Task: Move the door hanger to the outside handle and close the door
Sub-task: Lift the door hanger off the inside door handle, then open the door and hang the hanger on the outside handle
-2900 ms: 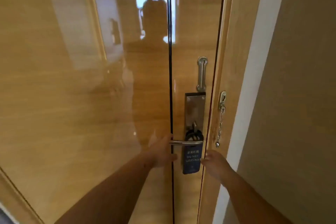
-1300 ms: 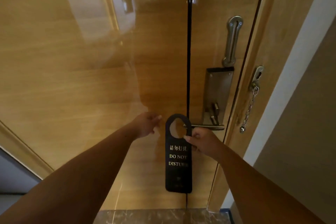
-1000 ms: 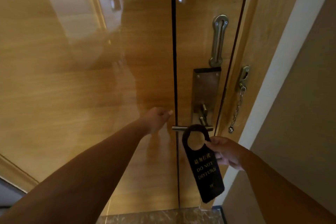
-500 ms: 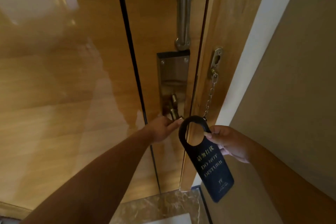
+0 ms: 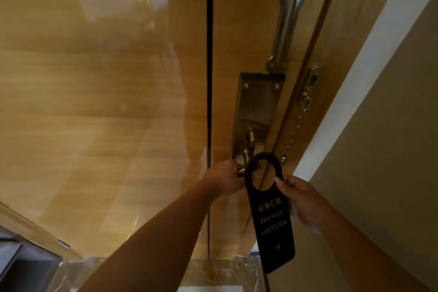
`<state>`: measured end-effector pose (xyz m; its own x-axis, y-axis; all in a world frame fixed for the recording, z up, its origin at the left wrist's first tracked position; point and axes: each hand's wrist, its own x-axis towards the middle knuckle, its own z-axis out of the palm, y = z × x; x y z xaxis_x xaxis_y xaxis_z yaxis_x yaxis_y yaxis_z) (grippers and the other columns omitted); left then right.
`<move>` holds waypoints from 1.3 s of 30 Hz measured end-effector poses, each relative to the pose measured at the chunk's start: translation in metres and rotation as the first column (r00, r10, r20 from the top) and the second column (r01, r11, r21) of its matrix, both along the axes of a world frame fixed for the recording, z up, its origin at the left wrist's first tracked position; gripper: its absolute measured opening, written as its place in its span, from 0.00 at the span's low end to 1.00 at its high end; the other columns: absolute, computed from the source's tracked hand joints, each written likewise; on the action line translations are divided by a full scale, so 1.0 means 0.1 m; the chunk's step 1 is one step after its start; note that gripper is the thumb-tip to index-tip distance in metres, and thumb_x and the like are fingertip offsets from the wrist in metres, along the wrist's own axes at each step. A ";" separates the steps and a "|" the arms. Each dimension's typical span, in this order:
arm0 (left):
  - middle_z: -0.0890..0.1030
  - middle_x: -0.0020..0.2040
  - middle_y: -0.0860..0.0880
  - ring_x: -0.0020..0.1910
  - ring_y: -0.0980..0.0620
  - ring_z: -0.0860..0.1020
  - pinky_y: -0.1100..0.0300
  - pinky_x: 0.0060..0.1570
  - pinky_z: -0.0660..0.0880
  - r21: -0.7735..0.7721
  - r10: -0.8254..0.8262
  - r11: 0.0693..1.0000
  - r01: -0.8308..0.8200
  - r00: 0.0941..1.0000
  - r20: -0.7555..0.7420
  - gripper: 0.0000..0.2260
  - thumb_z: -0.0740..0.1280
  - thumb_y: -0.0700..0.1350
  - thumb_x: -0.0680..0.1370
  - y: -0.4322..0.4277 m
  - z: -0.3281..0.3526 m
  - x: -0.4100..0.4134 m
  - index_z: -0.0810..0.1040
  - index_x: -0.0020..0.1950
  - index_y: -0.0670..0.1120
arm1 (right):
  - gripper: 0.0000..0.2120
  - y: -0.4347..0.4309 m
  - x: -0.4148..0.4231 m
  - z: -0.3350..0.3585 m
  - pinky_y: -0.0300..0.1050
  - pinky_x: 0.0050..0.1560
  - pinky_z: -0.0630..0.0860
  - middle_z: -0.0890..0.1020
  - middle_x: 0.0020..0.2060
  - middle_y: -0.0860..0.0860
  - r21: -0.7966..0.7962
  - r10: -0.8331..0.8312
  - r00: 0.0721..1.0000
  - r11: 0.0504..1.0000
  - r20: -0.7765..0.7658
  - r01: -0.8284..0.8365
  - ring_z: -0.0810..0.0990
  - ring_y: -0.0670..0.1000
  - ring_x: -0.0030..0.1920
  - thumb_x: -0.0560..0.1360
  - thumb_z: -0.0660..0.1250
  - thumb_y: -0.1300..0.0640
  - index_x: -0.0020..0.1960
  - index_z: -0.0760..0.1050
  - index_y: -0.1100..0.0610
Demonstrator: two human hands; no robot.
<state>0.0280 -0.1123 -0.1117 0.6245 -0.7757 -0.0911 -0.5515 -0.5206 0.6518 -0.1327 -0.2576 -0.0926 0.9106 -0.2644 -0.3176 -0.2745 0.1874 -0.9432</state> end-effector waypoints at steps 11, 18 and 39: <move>0.74 0.36 0.48 0.36 0.48 0.74 0.56 0.34 0.71 0.483 -0.332 0.865 0.131 0.872 0.358 0.08 0.62 0.51 0.73 0.85 0.58 -1.00 0.72 0.42 0.47 | 0.18 0.67 -0.74 0.37 0.55 0.49 0.72 0.83 0.42 0.60 -0.129 -0.012 0.996 0.991 0.094 0.024 0.81 0.61 0.45 0.65 0.70 0.50 0.49 0.79 0.62; 0.69 0.31 0.48 0.29 0.49 0.70 0.57 0.25 0.64 0.537 -0.241 0.836 -0.114 0.802 0.546 0.08 0.63 0.46 0.73 1.58 0.71 -1.94 0.70 0.36 0.44 | 0.15 1.44 -1.81 0.54 0.51 0.44 0.75 0.82 0.37 0.58 -0.123 -0.118 0.964 0.981 0.238 0.150 0.81 0.58 0.40 0.64 0.71 0.50 0.45 0.80 0.60; 0.52 0.76 0.36 0.56 0.37 0.77 0.47 0.48 0.77 0.388 0.491 0.609 -0.692 0.713 0.501 0.50 0.72 0.45 0.71 5.20 0.59 -4.05 0.32 0.72 0.53 | 0.11 3.87 -3.00 0.41 0.44 0.32 0.79 0.86 0.35 0.54 0.196 0.265 0.958 0.939 0.114 -0.283 0.84 0.52 0.36 0.72 0.65 0.52 0.48 0.81 0.57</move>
<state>-0.3767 0.4079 -0.0524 0.9923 -0.1088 -0.0586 -0.1074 -0.9939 0.0261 -0.4327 0.1295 -0.0515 0.9642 0.0626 -0.2577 -0.2642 0.3103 -0.9132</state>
